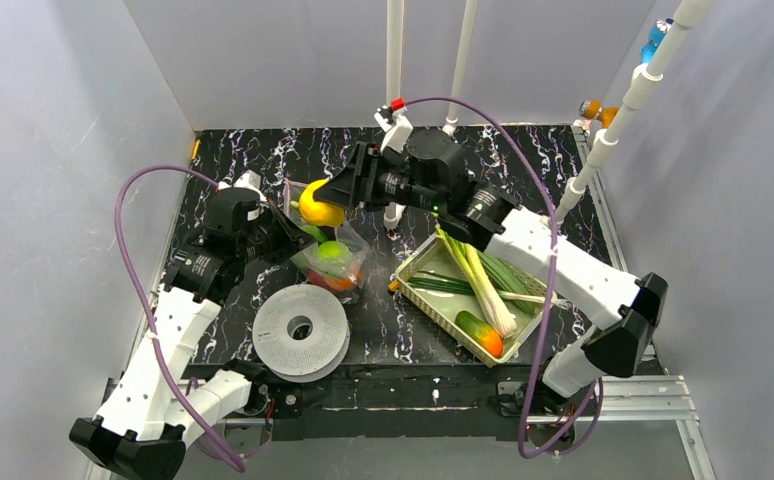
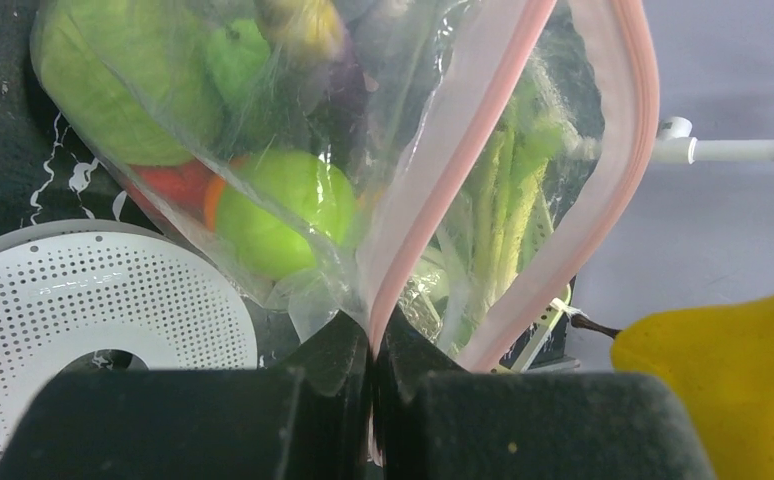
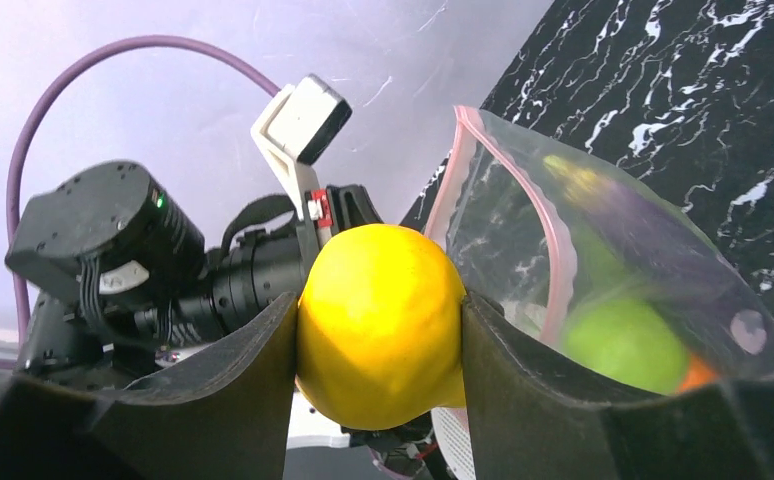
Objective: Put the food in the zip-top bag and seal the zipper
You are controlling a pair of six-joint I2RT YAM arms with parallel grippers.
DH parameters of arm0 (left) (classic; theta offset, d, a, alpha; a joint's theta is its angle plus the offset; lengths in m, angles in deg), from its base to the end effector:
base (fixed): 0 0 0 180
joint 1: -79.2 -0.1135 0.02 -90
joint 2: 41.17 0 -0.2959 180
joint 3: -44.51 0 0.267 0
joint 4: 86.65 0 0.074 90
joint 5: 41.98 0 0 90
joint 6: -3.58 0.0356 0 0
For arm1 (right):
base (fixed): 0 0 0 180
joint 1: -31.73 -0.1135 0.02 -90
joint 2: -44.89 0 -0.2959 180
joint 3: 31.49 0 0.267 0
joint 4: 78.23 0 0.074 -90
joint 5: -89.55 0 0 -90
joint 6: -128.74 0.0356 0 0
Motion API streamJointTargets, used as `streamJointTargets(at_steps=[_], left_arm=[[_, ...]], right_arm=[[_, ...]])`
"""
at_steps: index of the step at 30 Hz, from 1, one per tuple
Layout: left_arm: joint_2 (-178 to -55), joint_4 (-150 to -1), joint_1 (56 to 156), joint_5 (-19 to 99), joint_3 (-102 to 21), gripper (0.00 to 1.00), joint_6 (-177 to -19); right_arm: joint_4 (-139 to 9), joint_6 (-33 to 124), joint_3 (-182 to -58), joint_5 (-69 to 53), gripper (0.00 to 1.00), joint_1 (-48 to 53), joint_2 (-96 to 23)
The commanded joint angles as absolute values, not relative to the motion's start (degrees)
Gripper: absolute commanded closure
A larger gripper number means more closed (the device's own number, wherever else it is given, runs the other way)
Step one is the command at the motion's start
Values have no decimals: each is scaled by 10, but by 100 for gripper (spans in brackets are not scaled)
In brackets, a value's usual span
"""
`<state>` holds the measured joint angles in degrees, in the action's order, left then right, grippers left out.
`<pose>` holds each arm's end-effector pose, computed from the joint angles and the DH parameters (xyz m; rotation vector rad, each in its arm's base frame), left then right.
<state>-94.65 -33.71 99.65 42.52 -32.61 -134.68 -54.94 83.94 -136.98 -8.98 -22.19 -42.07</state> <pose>0.1712 -0.0675 0.4048 -0.4659 2.1381 -0.8095 0.2114 0.2991 0.4848 -0.2686 1.8445 1.3923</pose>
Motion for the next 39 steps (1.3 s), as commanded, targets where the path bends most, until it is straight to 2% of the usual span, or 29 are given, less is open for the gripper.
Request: streamJointTargets(at_steps=[1,11,20,24,26,29,33,35,39], left_arm=[[-931,-331,998,436,-342,100,-1328],[-930,-329,998,433,-339,100,-1322],[-912,-290,998,470,-351,100,-1302],[-918,-282,998,458,-352,100,-1306],[-917,-292,998,446,-348,100,-1314],[-915,-300,998,440,-348,100,-1323],[-912,-296,998,446,-357,100,-1325],[-909,-295,998,446,-360,100,-1328],[-906,-297,998,445,-360,100,-1337]], right_arm=[[-548,879,-1442,-78,99,-232,-455],[-598,947,-1460,-94,97,-243,-509],[-545,869,-1462,-50,69,-237,-532],[-483,798,-1511,-28,61,-237,-554],[-473,774,-1520,-27,50,-237,-559],[-426,736,-1572,-54,39,-237,-587],[-370,695,-1645,-104,12,-237,-627],[-349,682,-1669,-113,3,-237,-636],[-324,662,-1688,-110,2,-237,-626]])
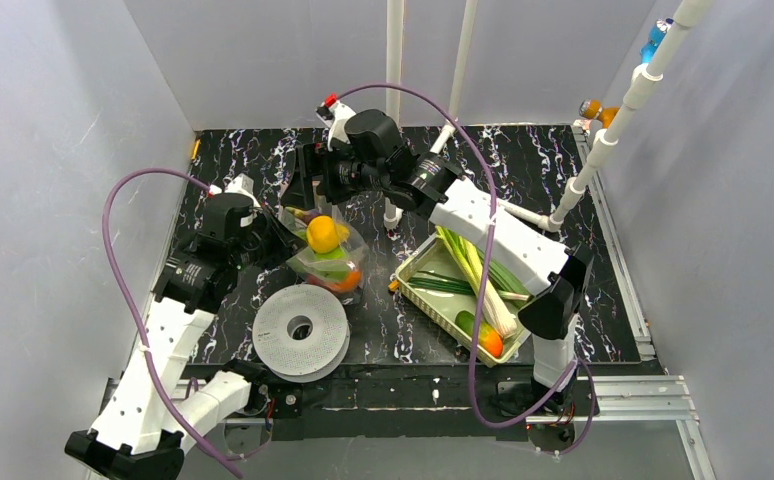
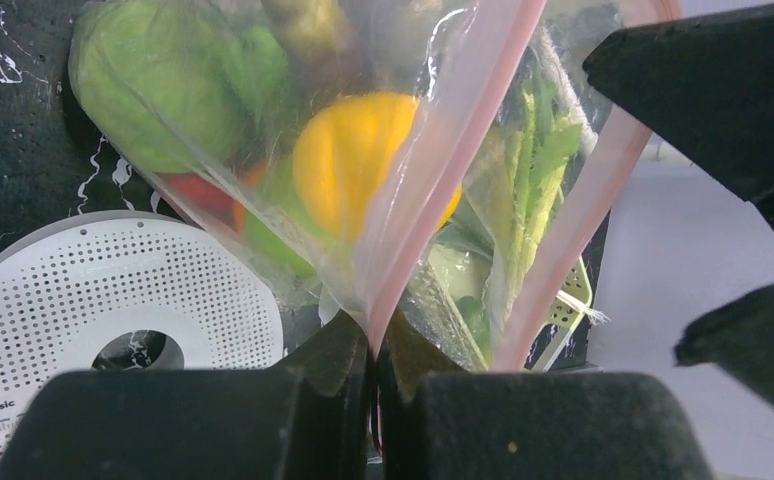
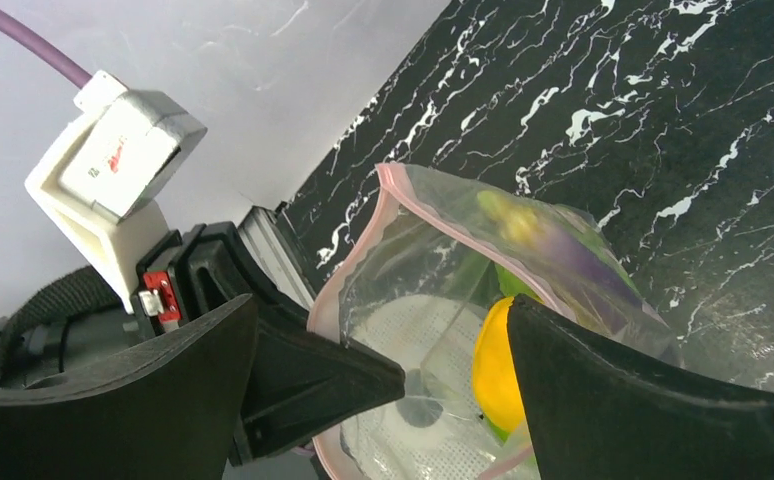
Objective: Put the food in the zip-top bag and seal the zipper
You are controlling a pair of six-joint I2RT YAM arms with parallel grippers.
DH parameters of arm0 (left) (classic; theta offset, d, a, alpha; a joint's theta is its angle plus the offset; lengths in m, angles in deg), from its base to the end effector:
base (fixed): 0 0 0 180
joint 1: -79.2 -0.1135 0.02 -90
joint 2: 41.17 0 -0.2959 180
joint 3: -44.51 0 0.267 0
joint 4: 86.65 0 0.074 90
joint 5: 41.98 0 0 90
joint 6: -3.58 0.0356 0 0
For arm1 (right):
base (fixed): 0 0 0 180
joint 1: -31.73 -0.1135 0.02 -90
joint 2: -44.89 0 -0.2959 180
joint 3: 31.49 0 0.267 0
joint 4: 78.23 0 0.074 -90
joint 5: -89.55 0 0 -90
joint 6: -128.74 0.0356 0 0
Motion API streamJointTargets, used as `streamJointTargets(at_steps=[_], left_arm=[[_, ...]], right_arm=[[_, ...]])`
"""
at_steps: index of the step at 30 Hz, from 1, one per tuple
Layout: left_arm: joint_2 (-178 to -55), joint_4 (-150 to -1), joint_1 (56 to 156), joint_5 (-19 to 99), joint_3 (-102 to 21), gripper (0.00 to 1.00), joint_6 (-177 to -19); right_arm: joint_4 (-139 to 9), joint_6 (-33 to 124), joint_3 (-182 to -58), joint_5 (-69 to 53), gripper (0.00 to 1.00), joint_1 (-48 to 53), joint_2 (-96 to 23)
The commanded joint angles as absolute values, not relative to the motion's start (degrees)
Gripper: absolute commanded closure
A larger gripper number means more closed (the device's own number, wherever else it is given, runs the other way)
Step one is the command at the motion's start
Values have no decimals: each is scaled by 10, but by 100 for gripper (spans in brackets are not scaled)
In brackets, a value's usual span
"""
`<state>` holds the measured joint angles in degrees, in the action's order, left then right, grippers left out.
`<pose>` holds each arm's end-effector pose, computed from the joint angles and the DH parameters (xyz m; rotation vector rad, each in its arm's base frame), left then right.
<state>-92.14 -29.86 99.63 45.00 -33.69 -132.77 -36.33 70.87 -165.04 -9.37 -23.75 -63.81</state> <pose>0.1552 -0.0598 0.4115 -0.4558 2.1296 -0.7460 0.2570 0.3834 0.4740 -0.5288 1.9768 1.1604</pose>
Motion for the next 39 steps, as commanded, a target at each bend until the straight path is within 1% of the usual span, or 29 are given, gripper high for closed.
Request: streamJointTargets(at_steps=[1,6,8,11,13,16,18,20,22,25,28,31,33,36,37,38,39], left_arm=[[-906,-297,998,446,-360,100,-1338],[-906,-287,998,458,-364,100,-1355],[-907,-285,998,459,-368,100,-1366],[-912,-277,998,458,-375,100,-1384],[-916,-270,998,459,-382,100,-1395],[-918,-260,998,461,-389,100,-1412],[-917,-257,998,461,-392,100,-1425],[-914,-258,998,463,-389,100,-1436],[-913,-261,998,465,-385,100,-1445],[-914,-261,998,469,-381,100,-1456],[-919,-261,998,470,-382,100,-1461],[-920,-262,998,470,-381,100,-1460],[-918,-262,998,472,-382,100,-1453],[-916,-261,998,474,-384,100,-1432],[-915,-260,998,487,-386,100,-1418],[-914,-258,998,494,-390,100,-1402],[-914,-255,998,498,-395,97,-1381]], right_arm=[[-320,657,-1687,-108,2,-237,-617],[-284,619,-1663,-100,2,-237,-552],[-278,600,-1626,-92,2,-239,-512],[-289,565,-1536,-74,2,-246,-438],[-328,541,-1449,-62,2,-252,-385],[-431,509,-1293,-45,4,-263,-308],[-510,474,-1193,-8,8,-283,-264],[-582,429,-1120,36,9,-308,-240],[-630,411,-1086,49,10,-319,-241],[-643,390,-1104,44,13,-331,-277],[-660,348,-1130,59,19,-352,-315],[-655,337,-1165,120,28,-357,-351],[-651,335,-1184,150,39,-357,-369],[-618,329,-1201,158,61,-357,-375],[-616,329,-1201,152,66,-357,-371],[-616,328,-1197,145,68,-357,-365],[-618,326,-1193,139,72,-356,-358]])
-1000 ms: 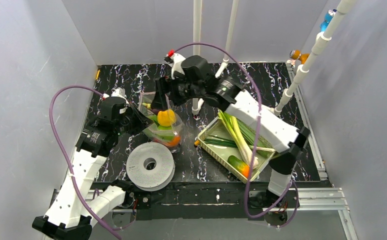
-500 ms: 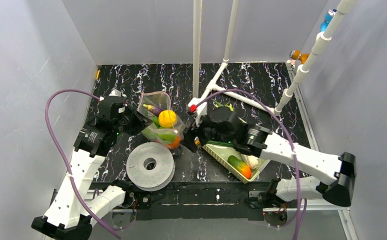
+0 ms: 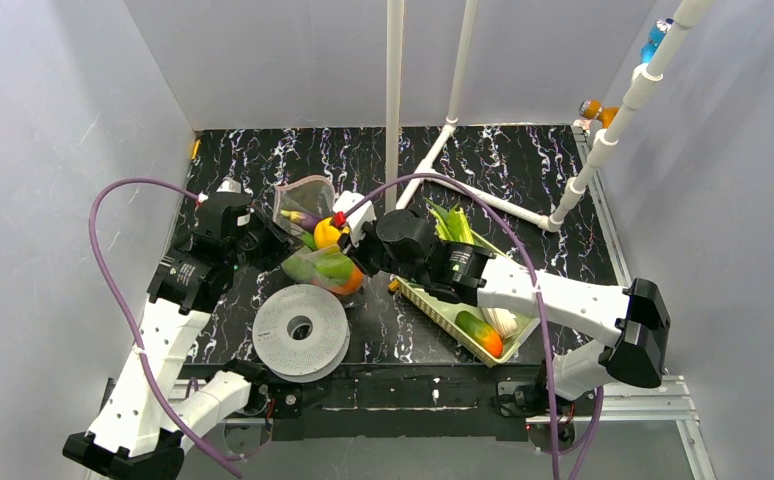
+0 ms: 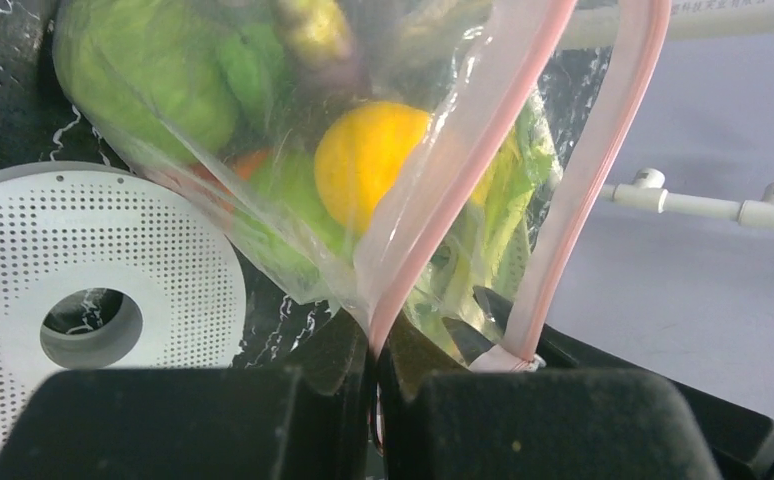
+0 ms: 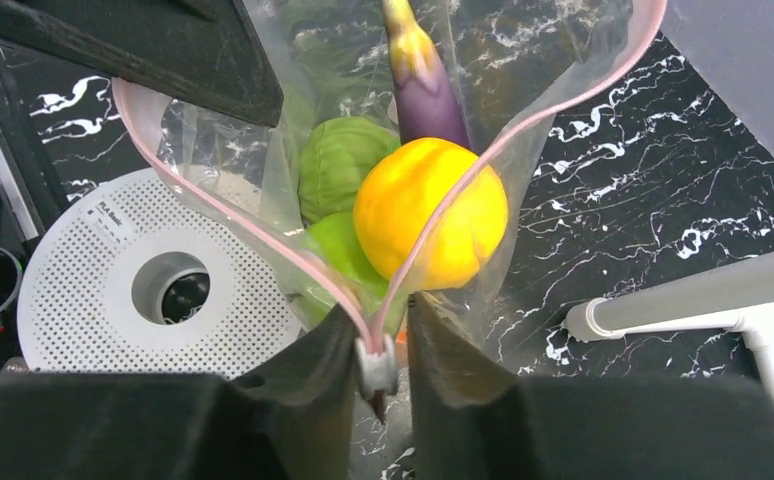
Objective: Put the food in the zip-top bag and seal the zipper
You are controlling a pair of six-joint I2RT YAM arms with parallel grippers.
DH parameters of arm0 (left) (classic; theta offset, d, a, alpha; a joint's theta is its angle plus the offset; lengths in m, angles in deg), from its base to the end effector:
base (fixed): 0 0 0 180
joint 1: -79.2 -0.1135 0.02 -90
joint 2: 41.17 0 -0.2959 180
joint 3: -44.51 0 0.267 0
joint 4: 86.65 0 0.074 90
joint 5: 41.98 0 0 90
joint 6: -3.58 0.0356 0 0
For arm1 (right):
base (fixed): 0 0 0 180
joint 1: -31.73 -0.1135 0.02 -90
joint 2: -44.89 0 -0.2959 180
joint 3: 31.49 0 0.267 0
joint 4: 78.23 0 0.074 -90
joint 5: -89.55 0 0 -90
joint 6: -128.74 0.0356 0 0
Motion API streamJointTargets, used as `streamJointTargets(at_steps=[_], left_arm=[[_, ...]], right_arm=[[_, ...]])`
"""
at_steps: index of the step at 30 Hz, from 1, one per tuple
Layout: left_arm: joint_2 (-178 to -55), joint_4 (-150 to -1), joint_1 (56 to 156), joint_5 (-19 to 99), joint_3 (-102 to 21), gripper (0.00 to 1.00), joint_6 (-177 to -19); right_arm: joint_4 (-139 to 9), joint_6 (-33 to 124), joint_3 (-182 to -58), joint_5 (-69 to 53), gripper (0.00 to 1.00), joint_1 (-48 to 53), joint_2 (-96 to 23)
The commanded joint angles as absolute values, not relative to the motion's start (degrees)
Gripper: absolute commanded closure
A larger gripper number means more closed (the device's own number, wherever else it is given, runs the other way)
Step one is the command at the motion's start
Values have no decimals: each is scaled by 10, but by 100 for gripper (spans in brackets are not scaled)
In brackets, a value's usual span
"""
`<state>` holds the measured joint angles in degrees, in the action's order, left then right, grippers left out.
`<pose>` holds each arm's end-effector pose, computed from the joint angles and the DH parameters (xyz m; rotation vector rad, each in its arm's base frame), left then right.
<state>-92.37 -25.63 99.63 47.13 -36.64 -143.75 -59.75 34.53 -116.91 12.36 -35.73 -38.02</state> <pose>0.1496 -0.0563 0.4208 -0.6948 2.1133 -0.8023 0.1433 0.3246 0.3889 -0.9682 1.6116 0.5616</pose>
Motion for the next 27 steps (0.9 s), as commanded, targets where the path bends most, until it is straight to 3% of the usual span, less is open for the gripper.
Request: streamJointTargets(at_steps=[1,4,5,10,15,19,27], left_arm=[[-914,-251,998,504,-401,93,-1358],[-913,-248,998,525,-417,75,-1278],[-912,-252,998,527,-422,63,-1251],[-895,-339,998,451,-428,30,-1076],[-877,-436,1000,269,-392,17,-891],[-889,-485,1005,166,-363,19,-787],[-912,-491,1007,109,-343,21,-617]], right_arm=[[-621,323,-1188,136,78,-356,-352],[-623,311,-1180,96,91,-350,-338],[-621,309,-1182,67,94,-345,-337],[-609,308,-1195,-68,99,-303,-350],[-624,320,-1199,-164,99,-259,-350],[-611,345,-1222,-211,99,-235,-362],[-585,361,-1240,-262,97,-215,-373]])
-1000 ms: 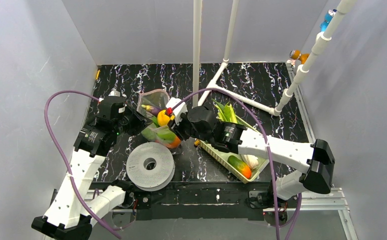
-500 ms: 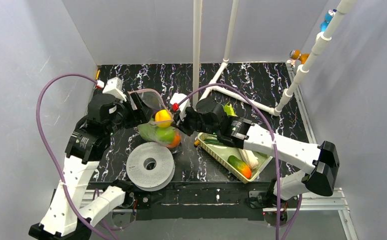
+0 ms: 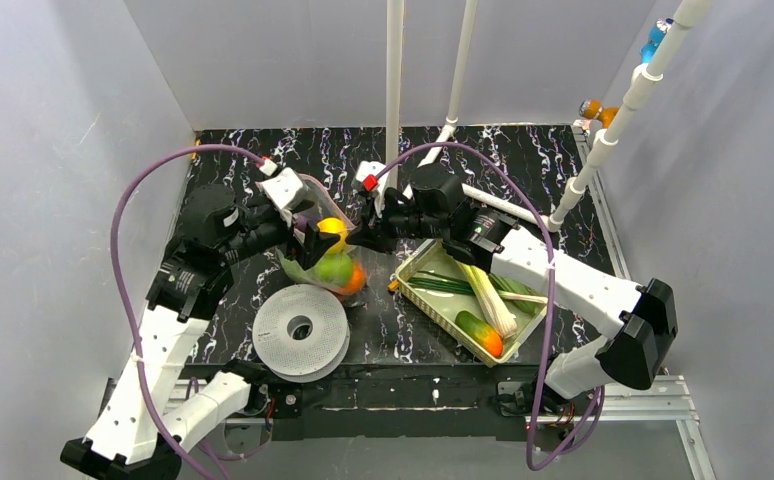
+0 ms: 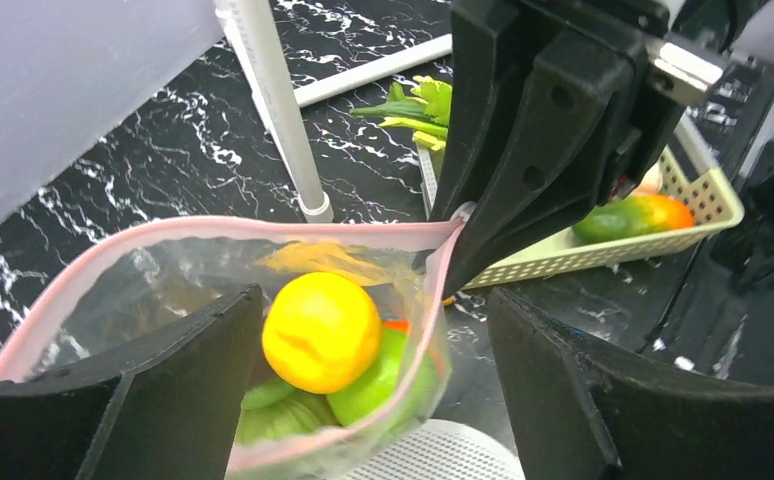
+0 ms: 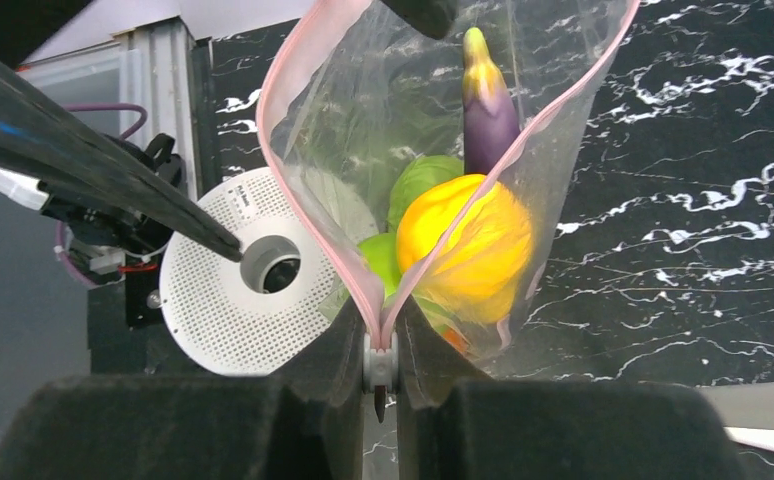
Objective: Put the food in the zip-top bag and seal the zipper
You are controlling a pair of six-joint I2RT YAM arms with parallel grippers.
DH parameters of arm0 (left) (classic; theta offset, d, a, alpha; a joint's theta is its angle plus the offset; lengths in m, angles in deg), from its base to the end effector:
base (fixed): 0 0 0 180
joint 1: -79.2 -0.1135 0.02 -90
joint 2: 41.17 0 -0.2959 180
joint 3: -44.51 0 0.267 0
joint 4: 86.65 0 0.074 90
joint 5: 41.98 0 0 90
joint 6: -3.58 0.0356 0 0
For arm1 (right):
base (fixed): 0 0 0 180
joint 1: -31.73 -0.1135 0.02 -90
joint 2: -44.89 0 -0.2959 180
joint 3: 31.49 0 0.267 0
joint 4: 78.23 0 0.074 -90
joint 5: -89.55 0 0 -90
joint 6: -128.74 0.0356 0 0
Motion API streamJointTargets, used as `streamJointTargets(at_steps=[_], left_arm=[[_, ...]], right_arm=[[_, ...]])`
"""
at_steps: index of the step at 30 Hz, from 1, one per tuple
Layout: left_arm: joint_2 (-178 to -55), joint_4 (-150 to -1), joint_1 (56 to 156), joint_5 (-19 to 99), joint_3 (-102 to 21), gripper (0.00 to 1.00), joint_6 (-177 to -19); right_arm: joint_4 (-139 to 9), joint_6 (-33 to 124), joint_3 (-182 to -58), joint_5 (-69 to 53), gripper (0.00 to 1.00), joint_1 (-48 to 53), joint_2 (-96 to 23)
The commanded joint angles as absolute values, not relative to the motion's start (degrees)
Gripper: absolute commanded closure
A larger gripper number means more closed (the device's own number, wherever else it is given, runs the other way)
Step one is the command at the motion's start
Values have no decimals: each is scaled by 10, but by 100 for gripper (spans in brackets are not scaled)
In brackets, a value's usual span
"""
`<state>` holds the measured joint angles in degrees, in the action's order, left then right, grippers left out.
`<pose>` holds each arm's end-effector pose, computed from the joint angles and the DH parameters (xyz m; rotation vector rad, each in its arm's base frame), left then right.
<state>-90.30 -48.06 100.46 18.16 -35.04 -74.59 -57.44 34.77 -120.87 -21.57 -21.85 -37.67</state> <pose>0.1431 -0.0747 0.4575 0.8519 1.5022 -0.5670 0.1980 0.2899 0.4127 -1.1464 1.5177 0.9357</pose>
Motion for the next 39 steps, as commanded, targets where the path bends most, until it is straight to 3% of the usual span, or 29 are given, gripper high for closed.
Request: streamJointTargets(at_steps=[1,10,13,16,21,27,34,39], left_arm=[[-917,-480,1007,91,-341,23,-602],[-920,-520,1008,150,-292,76,-642],[-923,-512,1007,163,-294,91,-656],[-922,-506,1007,162,-296,100,-670],[-916,-507,1007,157,-295,100,-691],[-911,-511,1007,154,-290,100,-709],[-912,-511,1008,158,-293,100,-716],[-912,-511,1008,160,-297,100,-722]], right_arm=[[-585,364,-1240,-264,96,-213,-373],[-597,372,-1231,-259,87,-203,-363],[-631,383,-1214,-250,77,-202,-358],[-666,414,-1198,-250,64,-200,-359],[-782,475,-1120,-246,35,-187,-339],[-951,514,-1027,-266,31,-169,-331],[-1010,529,-1011,-266,38,-168,-347],[-1015,545,-1016,-279,65,-165,-359]])
